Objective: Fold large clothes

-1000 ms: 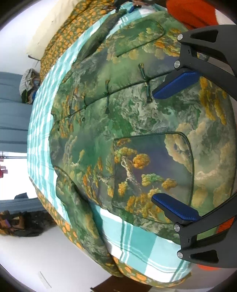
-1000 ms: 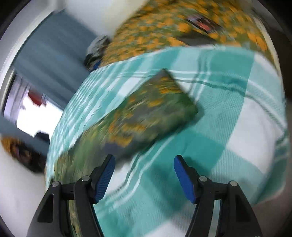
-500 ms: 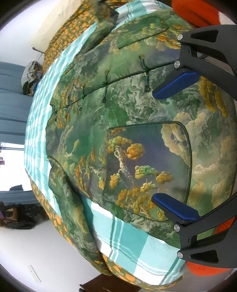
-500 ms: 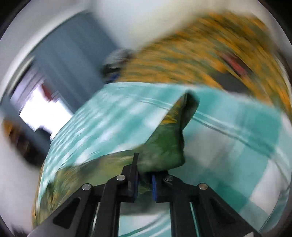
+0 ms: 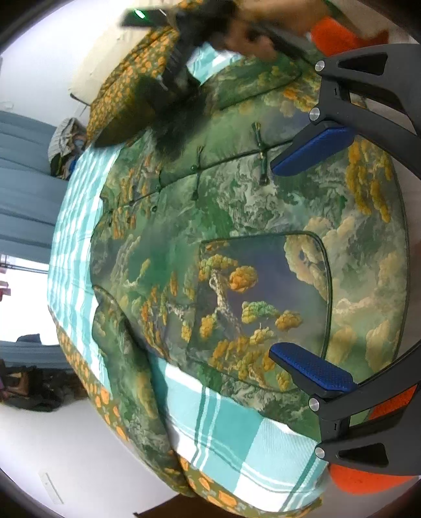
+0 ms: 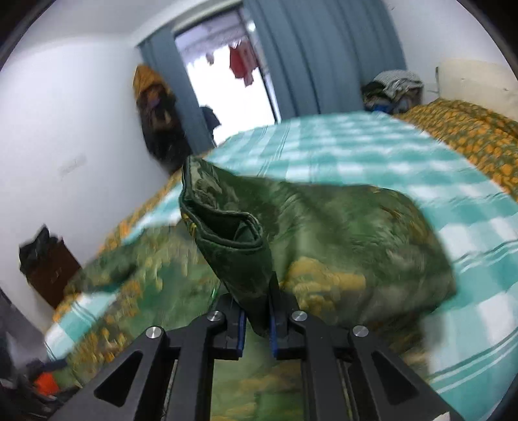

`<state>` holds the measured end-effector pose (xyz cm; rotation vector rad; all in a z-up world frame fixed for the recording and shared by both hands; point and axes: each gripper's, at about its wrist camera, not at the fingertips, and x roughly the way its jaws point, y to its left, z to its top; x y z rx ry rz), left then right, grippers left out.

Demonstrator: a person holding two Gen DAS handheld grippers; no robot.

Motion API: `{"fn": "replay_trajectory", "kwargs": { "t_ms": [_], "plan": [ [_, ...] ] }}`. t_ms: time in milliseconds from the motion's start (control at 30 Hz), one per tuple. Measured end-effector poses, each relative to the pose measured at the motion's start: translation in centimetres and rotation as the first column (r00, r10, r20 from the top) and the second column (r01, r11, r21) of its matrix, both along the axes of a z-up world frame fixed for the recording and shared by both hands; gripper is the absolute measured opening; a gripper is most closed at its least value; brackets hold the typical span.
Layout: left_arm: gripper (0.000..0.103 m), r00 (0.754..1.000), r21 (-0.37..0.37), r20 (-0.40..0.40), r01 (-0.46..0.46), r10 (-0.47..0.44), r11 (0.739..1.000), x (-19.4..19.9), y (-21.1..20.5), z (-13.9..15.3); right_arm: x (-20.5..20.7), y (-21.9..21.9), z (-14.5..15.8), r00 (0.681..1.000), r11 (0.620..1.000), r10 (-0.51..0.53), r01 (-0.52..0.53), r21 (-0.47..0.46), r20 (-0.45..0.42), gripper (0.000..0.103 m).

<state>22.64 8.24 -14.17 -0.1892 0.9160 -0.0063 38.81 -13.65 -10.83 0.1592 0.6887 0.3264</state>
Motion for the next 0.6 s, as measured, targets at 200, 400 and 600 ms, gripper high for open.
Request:
{"fn": "replay_trajectory", "kwargs": {
  "t_ms": [200, 400, 600],
  "plan": [
    [0.102, 0.997, -0.076, -0.026, 0.071, -0.073, 0.995, 2.5, -1.2, 0.7, -2.8, 1.6, -5.6, 0.984, 0.997, 0.045, -0.033, 0.073, -0.172, 0.064],
    [0.101, 0.972, -0.311, -0.053, 0.203, -0.23, 0.929, 9.4, -4.8, 0.8, -8.5, -1.6, -3.2, 0.988, 0.993, 0.09, -0.079, 0.088, -0.124, 0.067],
    [0.076, 0.959, -0.323, -0.167, 0.165, -0.227, 0.932, 18.2, -9.2, -3.3, -12.4, -3.4, -0.9, 0.994, 0.993, 0.087, -0.08, 0.091, -0.066, 0.067]
  ]
}}
